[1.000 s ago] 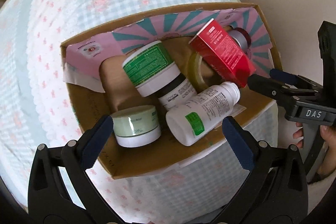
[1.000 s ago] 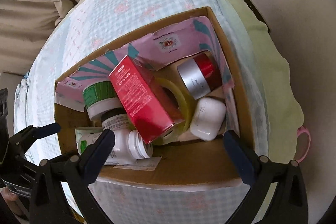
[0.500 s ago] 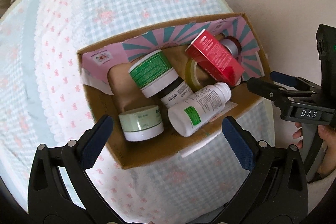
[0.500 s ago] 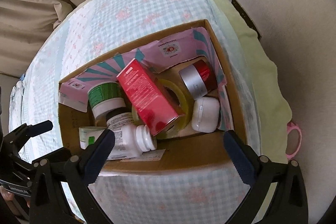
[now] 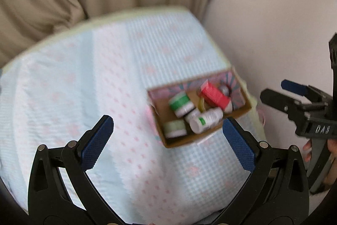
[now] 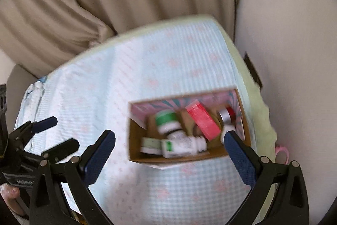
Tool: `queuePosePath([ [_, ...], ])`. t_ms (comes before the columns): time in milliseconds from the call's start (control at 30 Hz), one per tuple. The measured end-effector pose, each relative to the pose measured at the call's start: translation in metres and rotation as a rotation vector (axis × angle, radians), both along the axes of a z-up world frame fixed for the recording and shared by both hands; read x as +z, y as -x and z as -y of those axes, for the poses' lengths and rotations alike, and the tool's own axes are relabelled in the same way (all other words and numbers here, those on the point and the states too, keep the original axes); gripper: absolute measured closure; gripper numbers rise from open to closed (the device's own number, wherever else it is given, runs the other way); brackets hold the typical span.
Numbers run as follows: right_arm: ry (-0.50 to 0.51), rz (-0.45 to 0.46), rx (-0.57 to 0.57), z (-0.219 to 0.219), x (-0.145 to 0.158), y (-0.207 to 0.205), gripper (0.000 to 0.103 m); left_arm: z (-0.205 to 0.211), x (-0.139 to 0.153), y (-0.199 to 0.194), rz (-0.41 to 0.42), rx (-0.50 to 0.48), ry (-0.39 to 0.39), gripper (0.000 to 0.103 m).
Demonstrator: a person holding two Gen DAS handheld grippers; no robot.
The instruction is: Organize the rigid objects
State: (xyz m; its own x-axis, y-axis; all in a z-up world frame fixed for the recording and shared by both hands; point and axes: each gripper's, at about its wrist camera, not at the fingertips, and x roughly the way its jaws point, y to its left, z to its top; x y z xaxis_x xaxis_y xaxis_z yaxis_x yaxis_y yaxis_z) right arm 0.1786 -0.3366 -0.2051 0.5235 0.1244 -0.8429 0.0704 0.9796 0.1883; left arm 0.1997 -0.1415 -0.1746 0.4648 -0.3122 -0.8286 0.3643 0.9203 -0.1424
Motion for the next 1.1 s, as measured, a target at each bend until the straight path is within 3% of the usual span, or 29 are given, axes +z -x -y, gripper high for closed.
queuePosePath([
  [200, 0.056, 0.258, 0.057, -0.067, 0.109, 0.047, 0.0, -0.074, 0.112, 0.062, 0.295, 0.129, 0.032, 0.0],
  [400, 0.079, 0.463, 0.064, -0.111, 0.175, 0.098, 0.0, -0.134, 0.164, 0.12, 0.489, 0.25, 0.027, 0.0],
  [600, 0.148, 0.564, 0.075, -0.141, 0.195, 0.134, 0.0, -0.163, 0.173, 0.161, 0.567, 0.317, 0.047, 0.0],
  [1100, 0.168, 0.584, 0.056, -0.148, 0.19, 0.154, 0.0, -0.168, 0.176, 0.189, 0.611, 0.319, 0.046, 0.0],
])
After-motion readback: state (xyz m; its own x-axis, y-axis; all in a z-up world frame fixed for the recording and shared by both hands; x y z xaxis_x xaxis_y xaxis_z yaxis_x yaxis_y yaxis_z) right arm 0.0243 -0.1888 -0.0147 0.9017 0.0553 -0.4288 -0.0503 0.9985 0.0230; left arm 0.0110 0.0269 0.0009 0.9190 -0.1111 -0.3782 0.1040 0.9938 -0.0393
